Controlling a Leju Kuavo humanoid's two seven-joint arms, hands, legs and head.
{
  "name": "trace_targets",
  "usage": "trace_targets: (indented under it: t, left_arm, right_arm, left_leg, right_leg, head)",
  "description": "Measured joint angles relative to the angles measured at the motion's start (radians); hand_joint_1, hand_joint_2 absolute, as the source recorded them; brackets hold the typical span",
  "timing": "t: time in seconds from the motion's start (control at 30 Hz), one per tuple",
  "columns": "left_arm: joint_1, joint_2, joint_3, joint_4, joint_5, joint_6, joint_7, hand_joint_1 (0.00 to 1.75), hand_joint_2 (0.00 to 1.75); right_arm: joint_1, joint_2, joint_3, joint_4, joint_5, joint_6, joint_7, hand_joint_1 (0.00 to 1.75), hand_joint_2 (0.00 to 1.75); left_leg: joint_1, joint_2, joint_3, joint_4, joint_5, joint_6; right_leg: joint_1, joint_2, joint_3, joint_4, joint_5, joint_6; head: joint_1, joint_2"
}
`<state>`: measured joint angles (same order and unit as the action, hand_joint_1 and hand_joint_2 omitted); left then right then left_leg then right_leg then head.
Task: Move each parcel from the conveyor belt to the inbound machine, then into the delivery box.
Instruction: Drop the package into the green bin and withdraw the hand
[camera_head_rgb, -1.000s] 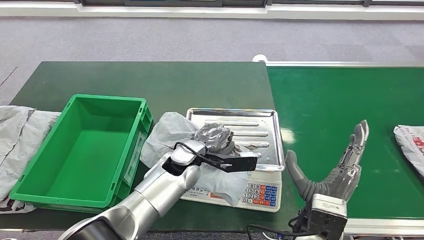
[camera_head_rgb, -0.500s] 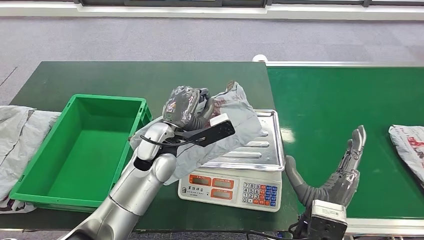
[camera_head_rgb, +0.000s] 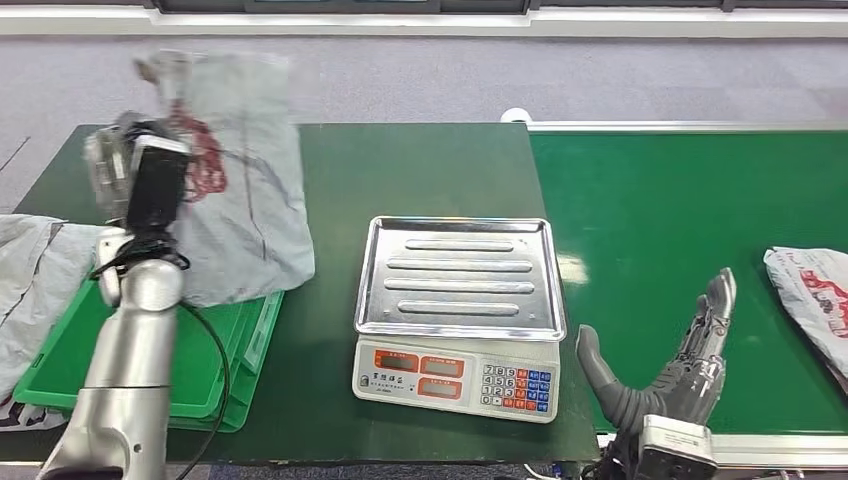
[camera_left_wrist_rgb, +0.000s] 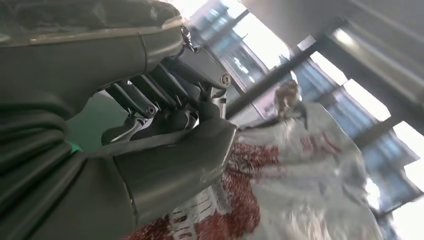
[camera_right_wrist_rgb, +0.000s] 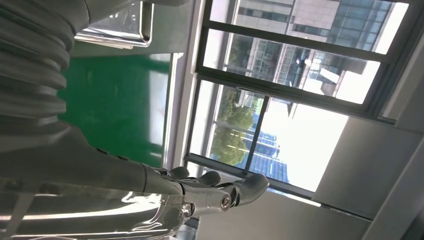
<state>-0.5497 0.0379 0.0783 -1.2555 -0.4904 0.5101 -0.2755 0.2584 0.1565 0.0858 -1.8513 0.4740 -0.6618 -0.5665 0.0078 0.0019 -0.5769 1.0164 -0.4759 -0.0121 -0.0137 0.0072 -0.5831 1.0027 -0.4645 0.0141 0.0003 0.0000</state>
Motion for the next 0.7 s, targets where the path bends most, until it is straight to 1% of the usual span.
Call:
trace_targets:
  t: [0.1, 0.2, 0.43, 0.6, 0.63, 0.7]
  left_arm:
    - [0.022, 0.027, 0.109, 0.005, 0.073, 0.030, -0.052, 1.75, 1.75]
    - [0.036, 0.042, 0.165, 0.008, 0.081, 0.031, -0.060, 1.75, 1.75]
    - [0.045, 0.049, 0.210, 0.009, 0.082, 0.038, -0.063, 1.75, 1.75]
    - [0.051, 0.053, 0.244, 0.003, 0.116, 0.094, -0.084, 1.75, 1.75]
    - [0.054, 0.054, 0.254, -0.002, 0.130, 0.104, -0.093, 1.54, 1.75]
    - [0.062, 0.054, 0.276, -0.012, 0.160, 0.118, -0.115, 0.67, 1.75]
  right_arm:
    - [0.005, 0.000, -0.002, 0.000, -0.010, 0.003, -0.002, 0.00, 1.75]
    - [0.005, -0.001, -0.003, 0.000, -0.013, 0.003, -0.003, 0.00, 1.75]
    - [0.005, -0.001, -0.003, 0.000, -0.013, 0.004, -0.003, 0.00, 1.75]
    - [0.003, -0.001, -0.003, 0.000, -0.013, 0.007, -0.001, 0.00, 1.75]
    - [0.003, -0.001, -0.003, 0.000, -0.014, 0.008, 0.000, 0.00, 1.75]
    - [0.001, -0.002, -0.003, 0.000, -0.015, 0.009, 0.000, 0.00, 1.75]
  left_leg:
    - [0.000, -0.001, 0.000, 0.000, 0.000, 0.000]
    - [0.000, -0.003, 0.000, 0.000, 0.000, 0.000]
    - [0.000, -0.004, 0.000, 0.001, 0.000, 0.000]
    - [0.000, -0.003, 0.000, 0.000, 0.000, 0.000]
    - [0.000, -0.003, 0.000, 0.000, 0.000, 0.000]
    - [0.000, -0.003, 0.000, 0.000, 0.000, 0.000]
  right_leg:
    - [0.000, -0.002, 0.000, 0.000, -0.001, -0.001]
    - [0.000, -0.003, 0.001, 0.000, -0.001, -0.001]
    - [0.000, -0.003, 0.002, -0.001, 0.000, -0.001]
    - [0.000, -0.003, 0.001, 0.000, 0.000, -0.001]
    - [0.000, -0.003, 0.001, 0.000, -0.001, -0.001]
    - [0.000, -0.003, 0.001, 0.000, -0.001, -0.001]
  head:
    - [0.000, 0.000]
    - [0.000, 0.000]
    - [0.000, 0.000]
    - [0.000, 0.000]
    - [0.000, 0.000]
    - [0.000, 0.000]
